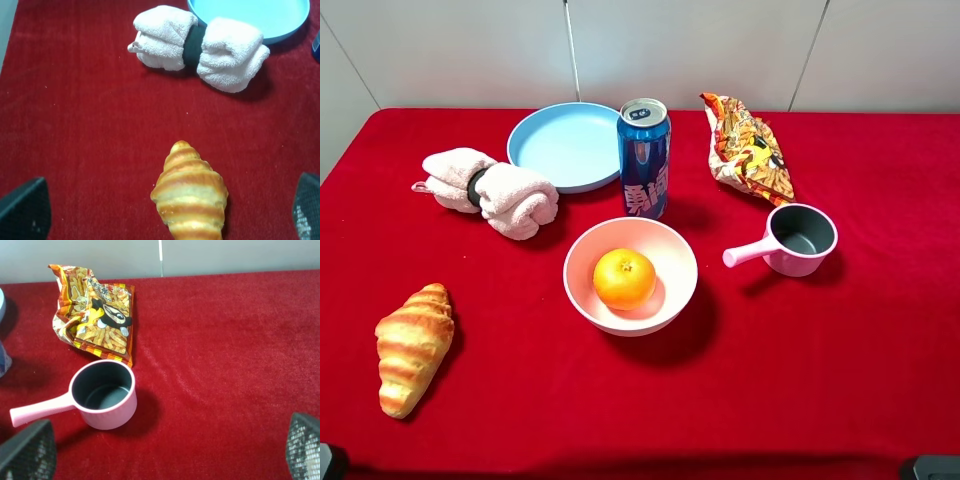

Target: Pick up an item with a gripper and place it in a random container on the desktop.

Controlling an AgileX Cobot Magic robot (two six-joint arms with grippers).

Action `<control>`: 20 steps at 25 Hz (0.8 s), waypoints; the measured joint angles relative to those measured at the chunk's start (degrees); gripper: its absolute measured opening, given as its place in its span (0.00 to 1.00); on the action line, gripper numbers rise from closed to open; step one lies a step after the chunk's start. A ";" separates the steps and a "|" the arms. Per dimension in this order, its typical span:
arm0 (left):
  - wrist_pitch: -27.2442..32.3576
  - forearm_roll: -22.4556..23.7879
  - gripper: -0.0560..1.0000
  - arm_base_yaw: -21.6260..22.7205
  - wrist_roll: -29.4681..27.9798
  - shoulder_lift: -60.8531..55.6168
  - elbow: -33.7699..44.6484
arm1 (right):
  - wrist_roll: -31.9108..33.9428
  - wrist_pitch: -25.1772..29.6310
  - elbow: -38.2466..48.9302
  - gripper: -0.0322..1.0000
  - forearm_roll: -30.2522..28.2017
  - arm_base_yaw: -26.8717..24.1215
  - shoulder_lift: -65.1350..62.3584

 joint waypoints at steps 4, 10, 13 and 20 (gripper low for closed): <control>0.00 0.00 0.96 0.00 0.00 0.00 0.00 | 0.00 0.00 0.00 0.70 0.00 0.00 0.00; 0.00 0.00 0.96 0.00 0.00 0.00 0.00 | 0.00 0.00 0.00 0.70 0.00 0.00 0.00; 0.00 0.00 0.96 0.00 0.00 0.00 0.00 | 0.00 0.00 0.00 0.70 0.00 0.00 0.00; 0.00 0.00 0.96 0.00 0.00 0.00 0.00 | 0.00 0.00 0.00 0.70 0.00 0.00 0.00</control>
